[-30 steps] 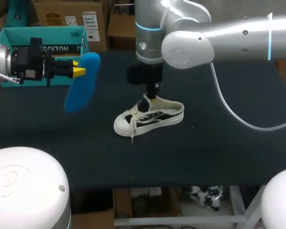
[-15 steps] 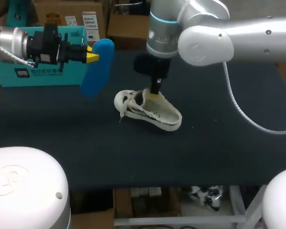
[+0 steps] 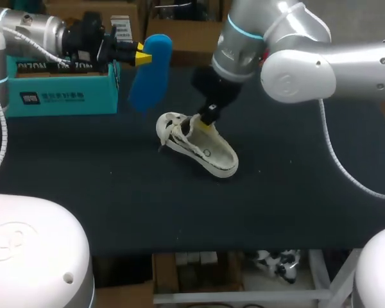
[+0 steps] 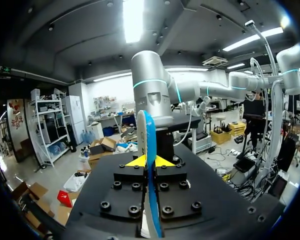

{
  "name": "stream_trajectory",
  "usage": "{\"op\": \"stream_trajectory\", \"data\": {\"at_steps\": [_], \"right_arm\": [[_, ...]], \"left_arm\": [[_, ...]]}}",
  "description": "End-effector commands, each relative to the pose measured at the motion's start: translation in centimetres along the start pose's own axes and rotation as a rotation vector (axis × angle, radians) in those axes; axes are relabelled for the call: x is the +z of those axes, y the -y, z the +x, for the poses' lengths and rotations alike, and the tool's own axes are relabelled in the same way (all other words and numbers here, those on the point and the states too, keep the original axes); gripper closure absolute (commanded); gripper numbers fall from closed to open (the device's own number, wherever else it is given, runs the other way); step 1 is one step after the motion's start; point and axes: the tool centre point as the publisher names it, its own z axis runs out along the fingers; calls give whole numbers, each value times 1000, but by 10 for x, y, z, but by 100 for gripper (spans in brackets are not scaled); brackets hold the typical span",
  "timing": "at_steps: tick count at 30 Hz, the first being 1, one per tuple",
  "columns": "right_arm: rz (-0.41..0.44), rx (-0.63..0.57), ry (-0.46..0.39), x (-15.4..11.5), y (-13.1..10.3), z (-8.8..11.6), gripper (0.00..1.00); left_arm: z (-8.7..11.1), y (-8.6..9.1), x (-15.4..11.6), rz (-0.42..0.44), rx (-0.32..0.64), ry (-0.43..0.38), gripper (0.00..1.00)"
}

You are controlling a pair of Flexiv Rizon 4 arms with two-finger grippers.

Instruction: Open the shoe tongue, take the insole out of the shoe, put the insole back into the shoe, and pack the shoe into the shoebox

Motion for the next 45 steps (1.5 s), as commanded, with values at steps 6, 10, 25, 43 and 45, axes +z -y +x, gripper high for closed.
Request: {"op": "stream_trajectory", "data": {"at_steps": [6,10,25,43,45], "right_arm": [[-28,155,-9,-3,-8,12,100],[-4,211,-22,-7,-11,21,100],[-26,426,-9,2,22,49,100],[-61,491,-1,20,41,27,93],[-52,505,17,18,42,27,0]], "left_arm": [[-41,-13,-1,39,-8,-271,100],[-48,-14,-2,52,-7,-291,100],[-49,-18,1,80,2,-350,100],[-42,-14,-2,66,11,-338,100],[-40,-13,0,68,15,-341,100]]}}
